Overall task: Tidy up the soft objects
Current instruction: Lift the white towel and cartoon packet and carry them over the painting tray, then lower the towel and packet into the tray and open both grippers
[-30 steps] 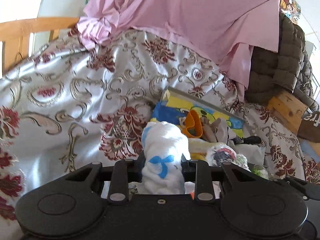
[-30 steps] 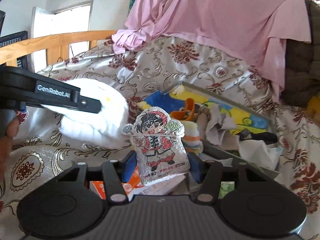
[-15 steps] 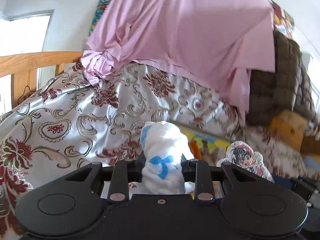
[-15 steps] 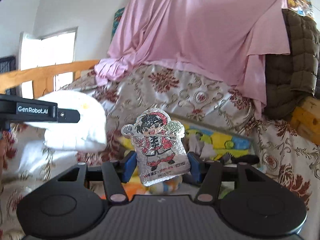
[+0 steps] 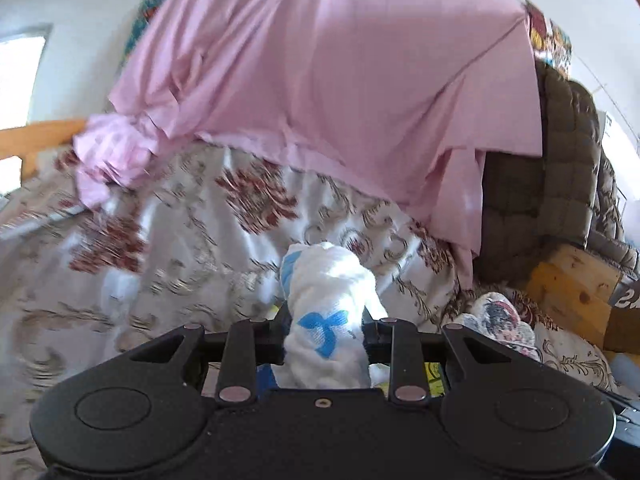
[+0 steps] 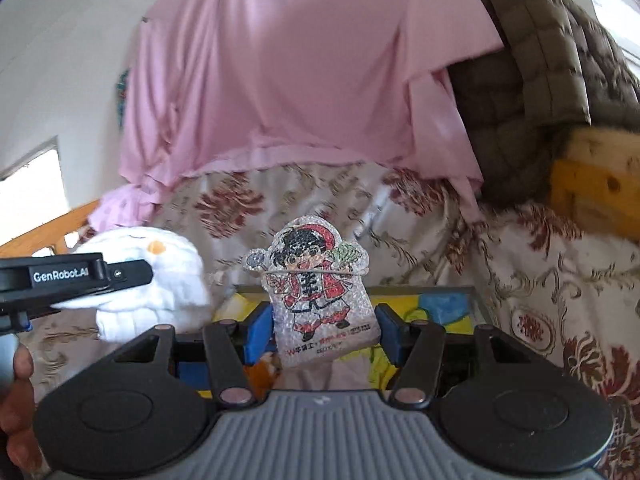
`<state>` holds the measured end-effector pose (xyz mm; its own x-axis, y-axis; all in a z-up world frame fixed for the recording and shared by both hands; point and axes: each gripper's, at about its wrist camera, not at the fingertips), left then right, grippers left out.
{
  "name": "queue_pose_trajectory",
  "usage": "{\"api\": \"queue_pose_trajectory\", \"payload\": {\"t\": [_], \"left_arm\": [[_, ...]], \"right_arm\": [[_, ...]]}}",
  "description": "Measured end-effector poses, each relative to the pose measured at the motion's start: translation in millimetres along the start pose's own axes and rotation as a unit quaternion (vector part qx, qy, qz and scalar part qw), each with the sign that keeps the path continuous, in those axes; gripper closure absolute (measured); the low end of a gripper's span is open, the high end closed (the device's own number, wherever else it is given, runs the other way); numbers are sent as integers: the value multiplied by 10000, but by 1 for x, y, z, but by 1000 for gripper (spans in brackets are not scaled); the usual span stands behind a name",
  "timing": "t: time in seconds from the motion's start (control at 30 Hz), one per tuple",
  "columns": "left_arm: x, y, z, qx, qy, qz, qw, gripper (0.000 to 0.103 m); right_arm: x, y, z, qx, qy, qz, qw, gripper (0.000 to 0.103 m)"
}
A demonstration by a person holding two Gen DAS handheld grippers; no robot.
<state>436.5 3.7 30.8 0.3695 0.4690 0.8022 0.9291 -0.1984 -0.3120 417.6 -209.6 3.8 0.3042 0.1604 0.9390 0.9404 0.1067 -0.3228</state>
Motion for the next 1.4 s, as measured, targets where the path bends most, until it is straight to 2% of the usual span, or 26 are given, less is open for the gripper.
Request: {"api": "queue_pose_trajectory", "payload": {"t": [0.13, 0.3, 0.53, 0.77, 0.83, 1.03, 1.2, 1.4], "left_arm": [[-10, 39, -8, -96, 7, 372, 9993, 72], [-33, 70, -13, -122, 37, 893, 9959, 72], [-52, 87, -12, 72, 0, 1319, 9912, 71], [-53, 88, -12, 357, 171, 1347, 9901, 64], [-53, 86, -11, 380, 171, 1351, 9900, 57], [-49, 73, -20, 381, 403, 1227, 9909, 37], [-42, 54, -32, 546, 539, 987, 9922, 28], [-28, 15, -42, 546, 574, 624, 9949, 18]], "right_arm": [[-13, 25, -13, -79, 319, 484, 9983, 43], [-28, 43, -26, -135, 585, 999, 9932, 43], [-39, 53, -30, -142, 619, 1395, 9882, 43], [-42, 53, -27, -221, 486, 1512, 9871, 42], [-42, 52, -28, -221, 490, 1517, 9870, 41], [-38, 43, -29, -269, 442, 1458, 9880, 28], [-29, 27, -31, -346, 427, 1304, 9899, 21], [-10, -12, -39, -418, 589, 898, 9933, 11]]}}
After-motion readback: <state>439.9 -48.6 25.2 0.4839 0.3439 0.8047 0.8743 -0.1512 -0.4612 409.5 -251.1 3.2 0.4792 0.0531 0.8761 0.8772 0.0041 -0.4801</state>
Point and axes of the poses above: each gripper's, at about its wrist camera, not at the fingertips, and y roughly the way its jaws point, z to its left, x to its top, and after that the axes turned 15 degrees about -y, right-handed
